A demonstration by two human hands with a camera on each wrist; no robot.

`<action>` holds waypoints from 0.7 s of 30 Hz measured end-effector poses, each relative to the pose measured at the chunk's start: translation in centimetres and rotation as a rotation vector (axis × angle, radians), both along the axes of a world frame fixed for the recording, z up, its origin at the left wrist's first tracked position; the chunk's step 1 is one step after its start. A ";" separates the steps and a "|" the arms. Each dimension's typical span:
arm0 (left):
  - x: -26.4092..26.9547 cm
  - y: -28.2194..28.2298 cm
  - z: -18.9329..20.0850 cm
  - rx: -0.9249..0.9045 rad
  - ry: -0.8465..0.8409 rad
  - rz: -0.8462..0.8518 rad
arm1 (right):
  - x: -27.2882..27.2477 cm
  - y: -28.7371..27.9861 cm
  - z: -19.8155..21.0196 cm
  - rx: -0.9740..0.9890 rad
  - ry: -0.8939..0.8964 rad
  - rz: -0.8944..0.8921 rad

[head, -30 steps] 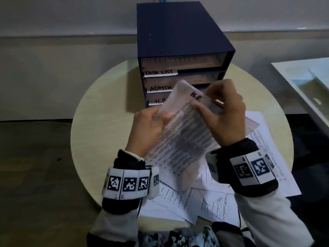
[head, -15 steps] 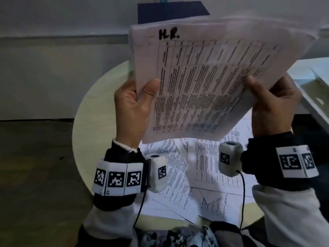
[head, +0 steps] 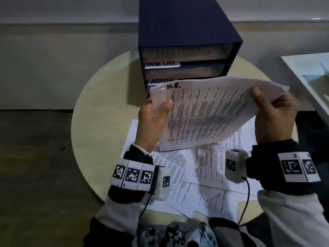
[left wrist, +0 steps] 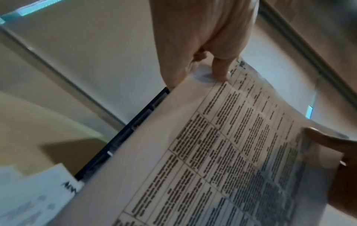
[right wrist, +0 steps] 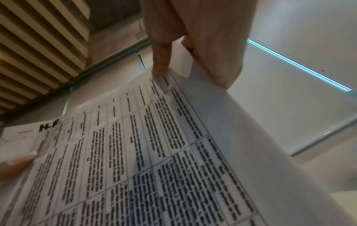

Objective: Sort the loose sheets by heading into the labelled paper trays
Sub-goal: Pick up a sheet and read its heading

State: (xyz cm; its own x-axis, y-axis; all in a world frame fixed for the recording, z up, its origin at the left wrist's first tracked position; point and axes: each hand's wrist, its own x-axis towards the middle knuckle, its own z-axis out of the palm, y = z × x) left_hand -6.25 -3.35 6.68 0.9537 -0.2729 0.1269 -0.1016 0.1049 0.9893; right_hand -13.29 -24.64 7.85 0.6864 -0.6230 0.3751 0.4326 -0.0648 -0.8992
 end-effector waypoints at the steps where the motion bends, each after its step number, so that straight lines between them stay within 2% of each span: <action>1: 0.1 0.1 -0.2 0.004 0.017 -0.014 | -0.1 -0.1 -0.2 0.011 0.016 0.026; 5: 0.1 0.0 -2.8 0.058 0.197 -0.064 | -0.3 -0.7 -2.2 0.037 0.262 0.099; 7: 0.2 -0.2 -3.8 0.088 0.261 -0.056 | -0.3 -0.9 -2.5 0.024 0.280 0.083; 10: 0.8 -0.9 -4.6 0.154 0.234 -0.018 | 0.6 -1.5 -2.6 -0.014 0.274 0.006; 12: 1.4 -1.6 -5.5 0.192 0.263 0.025 | 1.6 -1.9 -3.6 -0.070 0.341 -0.056; 14: 1.7 -2.1 -7.0 0.233 0.385 0.031 | 2.6 -2.4 -5.4 -0.127 0.509 -0.067; 17: 1.6 -2.2 -9.8 0.349 0.586 0.037 | 3.1 -2.3 -8.7 -0.135 0.801 0.014; 21: 2.0 -1.6 -11.5 0.436 0.652 0.107 | 2.4 -1.4 -11.2 -0.056 0.957 0.093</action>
